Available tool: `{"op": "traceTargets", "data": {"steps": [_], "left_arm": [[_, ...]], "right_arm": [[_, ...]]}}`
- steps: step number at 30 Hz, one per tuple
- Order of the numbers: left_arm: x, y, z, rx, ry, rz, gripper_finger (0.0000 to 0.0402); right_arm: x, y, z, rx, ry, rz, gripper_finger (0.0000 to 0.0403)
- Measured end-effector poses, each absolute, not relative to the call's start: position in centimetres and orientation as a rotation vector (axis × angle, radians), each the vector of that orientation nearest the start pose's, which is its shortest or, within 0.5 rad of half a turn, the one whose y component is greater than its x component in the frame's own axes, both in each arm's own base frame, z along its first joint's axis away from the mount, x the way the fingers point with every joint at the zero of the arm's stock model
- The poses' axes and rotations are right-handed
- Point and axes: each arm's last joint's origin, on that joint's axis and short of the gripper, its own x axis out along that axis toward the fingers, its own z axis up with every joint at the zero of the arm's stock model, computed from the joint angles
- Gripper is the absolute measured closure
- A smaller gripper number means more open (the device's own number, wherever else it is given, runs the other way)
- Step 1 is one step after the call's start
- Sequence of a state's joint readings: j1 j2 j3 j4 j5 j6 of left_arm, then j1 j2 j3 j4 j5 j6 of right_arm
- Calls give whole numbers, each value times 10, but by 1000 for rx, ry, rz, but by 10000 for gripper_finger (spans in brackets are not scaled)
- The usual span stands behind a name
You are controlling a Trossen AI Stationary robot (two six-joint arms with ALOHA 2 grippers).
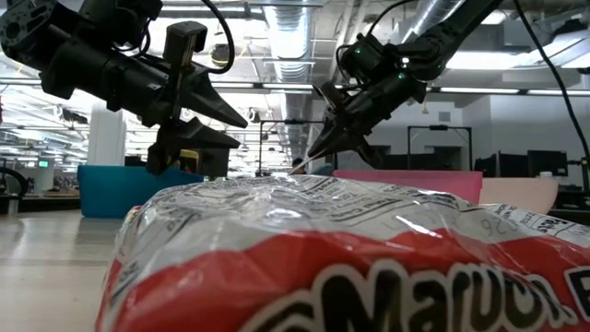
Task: Pick & Place Food Item
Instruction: Put the silver spoon into the green bin
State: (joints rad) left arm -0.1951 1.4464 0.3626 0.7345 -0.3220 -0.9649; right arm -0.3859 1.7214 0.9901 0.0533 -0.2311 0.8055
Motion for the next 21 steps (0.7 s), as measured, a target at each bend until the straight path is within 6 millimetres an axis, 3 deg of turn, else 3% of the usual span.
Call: {"op": "traceTargets", "data": {"steps": [8,21], "left_arm": [[242,-39,144,-865,250,274,275],[242,-38,145,-865,250,275,275]], "right_arm": [[333,-126,184,978,578,-401,388],[331,-125,182,967,611,-408,335]]}}
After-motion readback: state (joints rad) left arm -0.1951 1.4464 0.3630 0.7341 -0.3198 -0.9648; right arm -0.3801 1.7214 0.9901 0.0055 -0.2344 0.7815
